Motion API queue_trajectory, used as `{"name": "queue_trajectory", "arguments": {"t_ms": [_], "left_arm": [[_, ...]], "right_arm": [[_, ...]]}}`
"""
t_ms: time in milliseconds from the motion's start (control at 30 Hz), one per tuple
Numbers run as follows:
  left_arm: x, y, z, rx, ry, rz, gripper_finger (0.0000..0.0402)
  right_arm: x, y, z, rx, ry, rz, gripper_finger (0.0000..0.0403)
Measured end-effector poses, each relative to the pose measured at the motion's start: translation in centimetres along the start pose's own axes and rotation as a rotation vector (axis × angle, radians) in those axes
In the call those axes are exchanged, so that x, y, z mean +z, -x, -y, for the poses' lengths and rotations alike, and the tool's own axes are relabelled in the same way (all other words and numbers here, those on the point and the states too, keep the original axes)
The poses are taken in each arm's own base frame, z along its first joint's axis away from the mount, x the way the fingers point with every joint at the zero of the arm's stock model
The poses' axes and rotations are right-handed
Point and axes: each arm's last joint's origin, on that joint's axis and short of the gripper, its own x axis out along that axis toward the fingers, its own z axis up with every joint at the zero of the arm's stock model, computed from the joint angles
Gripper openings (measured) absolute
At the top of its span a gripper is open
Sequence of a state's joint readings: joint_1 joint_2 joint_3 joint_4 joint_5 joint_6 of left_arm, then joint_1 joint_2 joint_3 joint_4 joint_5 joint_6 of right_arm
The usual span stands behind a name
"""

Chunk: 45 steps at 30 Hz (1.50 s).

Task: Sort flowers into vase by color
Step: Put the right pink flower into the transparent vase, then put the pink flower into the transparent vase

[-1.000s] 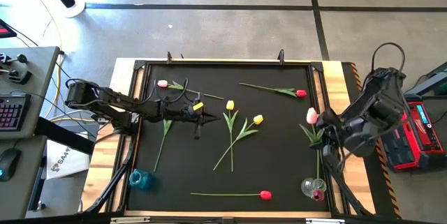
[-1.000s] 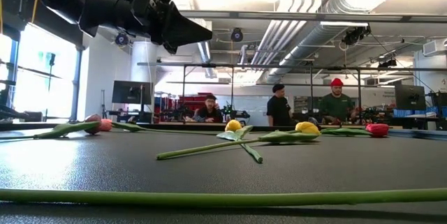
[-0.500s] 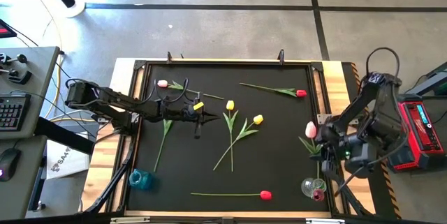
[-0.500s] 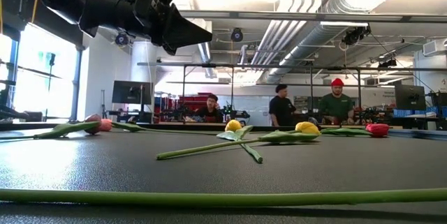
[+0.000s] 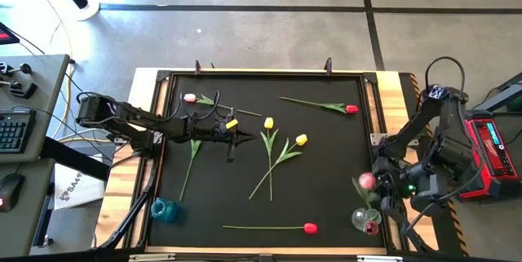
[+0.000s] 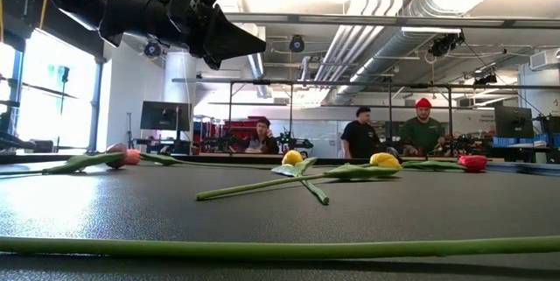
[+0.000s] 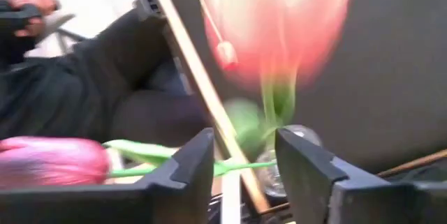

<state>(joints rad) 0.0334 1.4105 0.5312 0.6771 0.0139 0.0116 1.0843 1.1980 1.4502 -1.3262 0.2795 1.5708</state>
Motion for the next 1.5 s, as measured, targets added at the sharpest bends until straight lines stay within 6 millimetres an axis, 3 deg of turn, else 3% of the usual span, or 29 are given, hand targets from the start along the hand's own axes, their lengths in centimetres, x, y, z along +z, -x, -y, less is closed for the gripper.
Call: {"name": "queue_trajectory", "arguments": {"t_ms": [267,667,767,967,1133,1333,1500], "left_arm": [[0.0,0.0,0.0,0.000,0.004,0.000,0.0001],[0.0,0.0,-0.2,0.079,0.045,0.000,0.0002],[-0.2,0.0,-0.3,0.105,0.050,-0.025,0.0014],[-0.2,-0.4,-1.5,0.334,0.090,-0.311,0.0081],[0.6,-0.2,-2.7,0.454,0.136,-0.475,0.0127],[1.1,0.5,-4.6,0.417,-0.019,-0.664,0.0135],[0.5,1.9,-8.6,0.420,0.015,-0.772,0.0126]], "right_arm": [[0.2,0.5,-1.0,0.098,0.023,0.022,0.0173],[1.8,4.1,-2.3,0.231,0.182,0.242,0.0172],[2.2,4.9,-2.4,0.227,0.245,0.338,0.0172],[3.5,5.5,-2.2,0.081,0.315,0.702,0.0172],[4.7,4.2,-1.5,-0.104,0.299,0.905,0.0172],[5.8,0.5,0.0,-0.256,0.263,0.881,0.0172],[6.0,-2.6,0.9,-0.277,0.191,0.819,0.0171]]}}
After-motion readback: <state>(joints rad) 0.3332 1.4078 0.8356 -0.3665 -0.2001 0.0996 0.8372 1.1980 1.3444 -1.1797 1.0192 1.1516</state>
